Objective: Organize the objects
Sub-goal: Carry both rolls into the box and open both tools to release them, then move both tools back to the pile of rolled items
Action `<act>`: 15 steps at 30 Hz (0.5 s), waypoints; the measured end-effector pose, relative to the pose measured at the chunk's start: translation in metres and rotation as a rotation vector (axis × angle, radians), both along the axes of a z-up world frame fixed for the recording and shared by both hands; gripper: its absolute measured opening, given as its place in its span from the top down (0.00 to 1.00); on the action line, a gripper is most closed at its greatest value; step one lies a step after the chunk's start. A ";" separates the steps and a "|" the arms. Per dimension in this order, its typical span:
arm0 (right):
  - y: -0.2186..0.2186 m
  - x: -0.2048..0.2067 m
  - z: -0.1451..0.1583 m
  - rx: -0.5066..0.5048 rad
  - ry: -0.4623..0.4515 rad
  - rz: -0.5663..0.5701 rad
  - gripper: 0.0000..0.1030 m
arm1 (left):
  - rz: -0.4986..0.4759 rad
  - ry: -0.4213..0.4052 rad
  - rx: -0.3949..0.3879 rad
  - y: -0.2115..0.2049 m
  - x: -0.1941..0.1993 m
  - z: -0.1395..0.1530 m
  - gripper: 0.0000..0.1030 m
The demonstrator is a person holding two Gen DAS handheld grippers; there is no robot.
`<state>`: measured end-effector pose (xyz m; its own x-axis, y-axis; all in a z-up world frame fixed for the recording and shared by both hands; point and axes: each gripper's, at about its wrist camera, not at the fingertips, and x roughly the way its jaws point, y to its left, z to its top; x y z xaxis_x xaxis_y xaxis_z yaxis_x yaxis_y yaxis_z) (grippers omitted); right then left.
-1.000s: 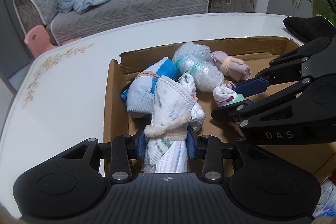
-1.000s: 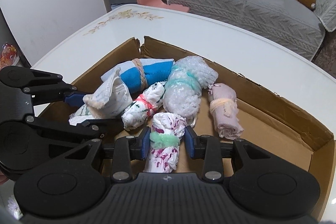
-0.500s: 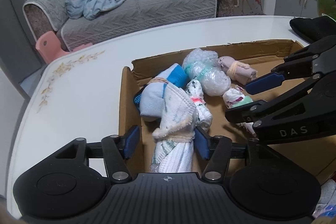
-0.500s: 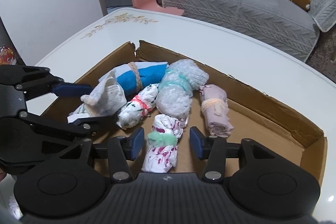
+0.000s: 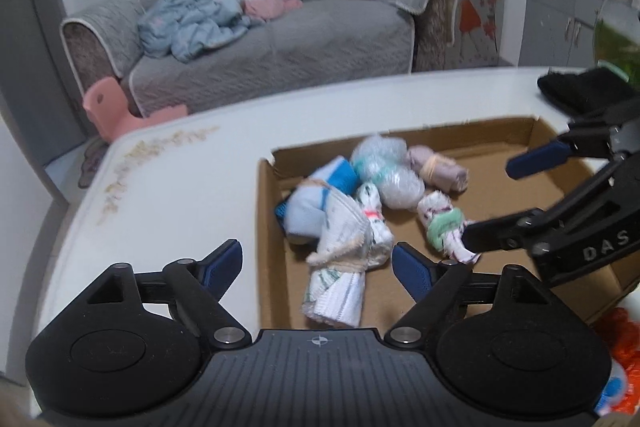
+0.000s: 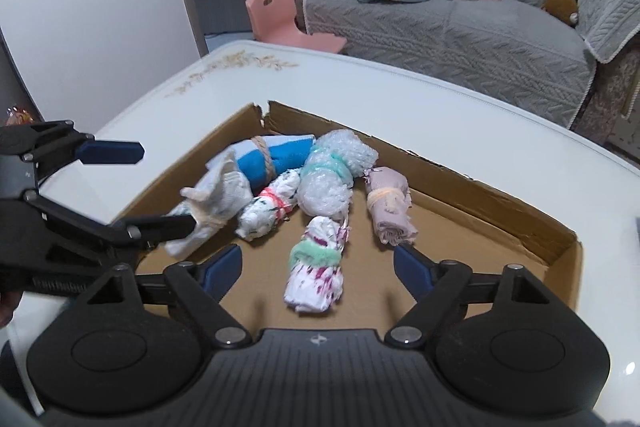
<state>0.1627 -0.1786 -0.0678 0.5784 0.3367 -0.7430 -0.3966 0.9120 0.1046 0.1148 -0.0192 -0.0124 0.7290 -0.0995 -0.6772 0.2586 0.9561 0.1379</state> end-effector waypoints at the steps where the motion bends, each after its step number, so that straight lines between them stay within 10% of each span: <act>1: -0.002 -0.005 0.004 0.011 -0.010 0.006 0.21 | 0.004 -0.018 -0.005 0.003 -0.006 0.006 0.12; 15: -0.054 -0.096 0.044 0.112 -0.116 -0.087 0.01 | 0.103 -0.138 -0.093 0.060 -0.109 0.041 0.01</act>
